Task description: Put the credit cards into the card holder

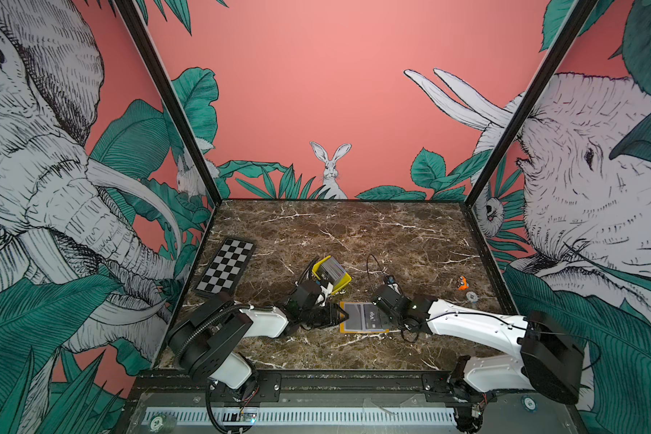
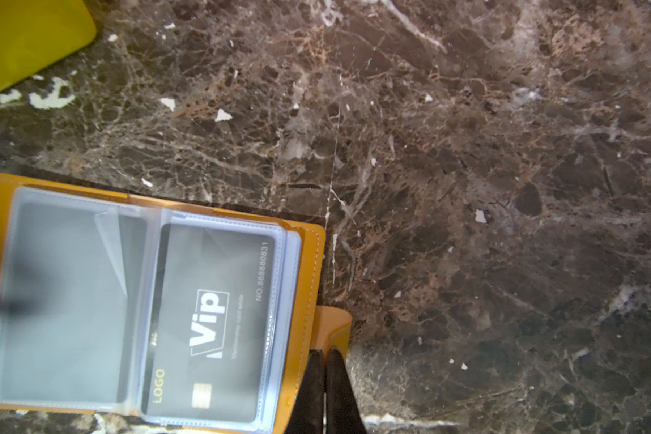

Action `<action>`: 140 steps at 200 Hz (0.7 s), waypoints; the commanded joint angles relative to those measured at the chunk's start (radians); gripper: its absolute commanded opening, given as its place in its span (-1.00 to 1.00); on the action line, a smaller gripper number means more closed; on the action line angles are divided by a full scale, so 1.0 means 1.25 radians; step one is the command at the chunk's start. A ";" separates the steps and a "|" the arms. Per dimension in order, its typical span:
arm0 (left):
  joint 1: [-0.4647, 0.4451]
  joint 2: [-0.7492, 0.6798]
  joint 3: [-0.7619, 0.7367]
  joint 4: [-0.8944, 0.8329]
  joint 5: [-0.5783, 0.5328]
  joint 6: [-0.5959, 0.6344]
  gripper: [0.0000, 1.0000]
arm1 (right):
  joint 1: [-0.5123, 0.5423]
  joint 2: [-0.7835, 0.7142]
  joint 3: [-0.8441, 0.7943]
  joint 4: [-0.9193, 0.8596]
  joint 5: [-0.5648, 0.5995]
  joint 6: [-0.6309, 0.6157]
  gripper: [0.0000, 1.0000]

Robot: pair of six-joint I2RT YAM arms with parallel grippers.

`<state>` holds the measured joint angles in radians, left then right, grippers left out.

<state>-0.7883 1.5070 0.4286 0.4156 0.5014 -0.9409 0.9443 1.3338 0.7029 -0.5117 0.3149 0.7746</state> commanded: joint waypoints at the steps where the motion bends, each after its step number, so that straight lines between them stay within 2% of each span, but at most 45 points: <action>1: -0.001 -0.036 0.044 -0.080 0.005 0.024 -0.11 | 0.004 -0.013 -0.014 0.001 0.014 0.005 -1.00; 42: -0.011 -0.086 0.093 -0.174 -0.008 0.053 -0.11 | 0.004 -0.012 -0.019 0.008 0.016 0.003 -1.00; 108: -0.043 -0.025 0.148 -0.086 0.026 0.006 -0.11 | 0.002 -0.036 -0.034 0.034 0.000 0.010 -1.00; 140: -0.061 0.003 0.189 -0.086 0.031 0.009 -0.11 | 0.002 -0.048 -0.048 0.041 -0.003 0.018 -1.00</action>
<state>-0.8486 1.4963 0.6170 0.2764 0.5209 -0.9241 0.9443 1.2938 0.6605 -0.4706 0.3126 0.7799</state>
